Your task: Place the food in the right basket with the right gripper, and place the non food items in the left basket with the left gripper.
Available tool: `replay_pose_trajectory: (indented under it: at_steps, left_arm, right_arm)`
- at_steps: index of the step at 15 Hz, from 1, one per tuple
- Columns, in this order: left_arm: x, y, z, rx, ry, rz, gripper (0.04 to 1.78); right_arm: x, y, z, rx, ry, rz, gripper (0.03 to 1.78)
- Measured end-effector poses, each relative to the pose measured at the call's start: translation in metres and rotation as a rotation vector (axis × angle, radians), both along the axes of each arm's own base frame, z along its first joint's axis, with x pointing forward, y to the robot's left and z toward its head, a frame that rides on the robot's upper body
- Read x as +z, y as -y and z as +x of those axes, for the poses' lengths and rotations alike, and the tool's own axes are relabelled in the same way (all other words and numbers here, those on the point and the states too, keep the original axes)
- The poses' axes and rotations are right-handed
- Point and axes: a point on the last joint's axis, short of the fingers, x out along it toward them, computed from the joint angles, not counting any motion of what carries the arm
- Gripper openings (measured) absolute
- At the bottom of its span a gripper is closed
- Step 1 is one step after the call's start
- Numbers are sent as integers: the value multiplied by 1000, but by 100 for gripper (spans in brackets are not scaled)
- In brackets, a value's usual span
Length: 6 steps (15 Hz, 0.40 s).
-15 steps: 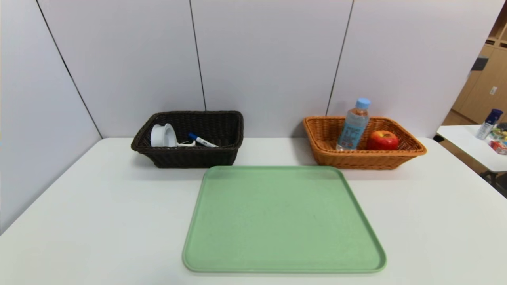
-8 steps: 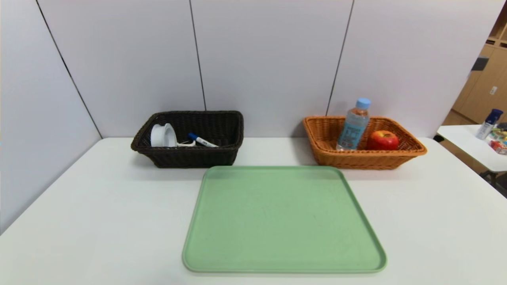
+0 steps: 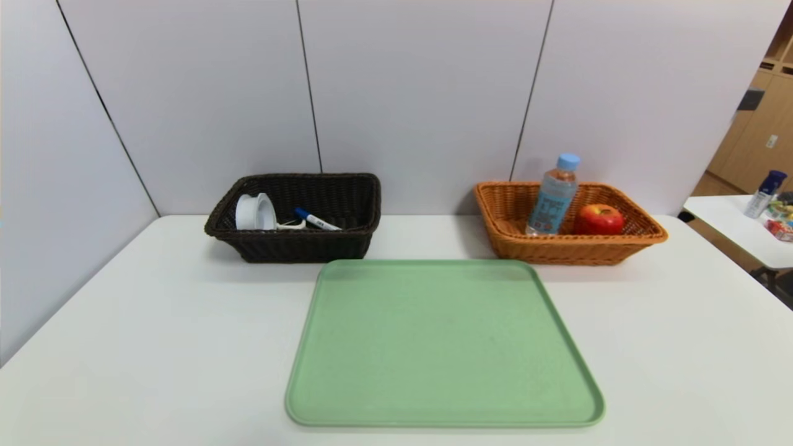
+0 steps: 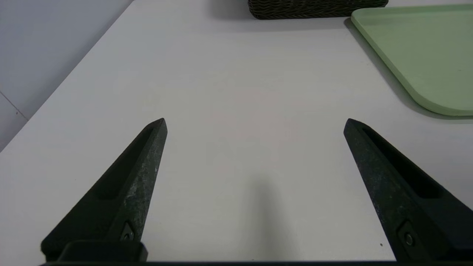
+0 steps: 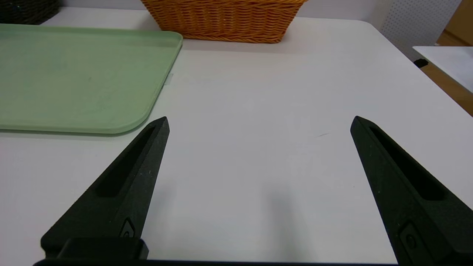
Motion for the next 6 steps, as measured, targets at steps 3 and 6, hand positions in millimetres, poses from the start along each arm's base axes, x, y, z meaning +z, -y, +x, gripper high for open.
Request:
replay_pose_trajectory:
  at_steps: [3,6]
  left_arm:
    - [0,0,0,0,-1,0,169]
    - [0,0,0,0,-1,0,169]
  right_arm:
    - [0,0,0,-4,0,-1,169]
    - [0,0,0,-7,-2,4,169]
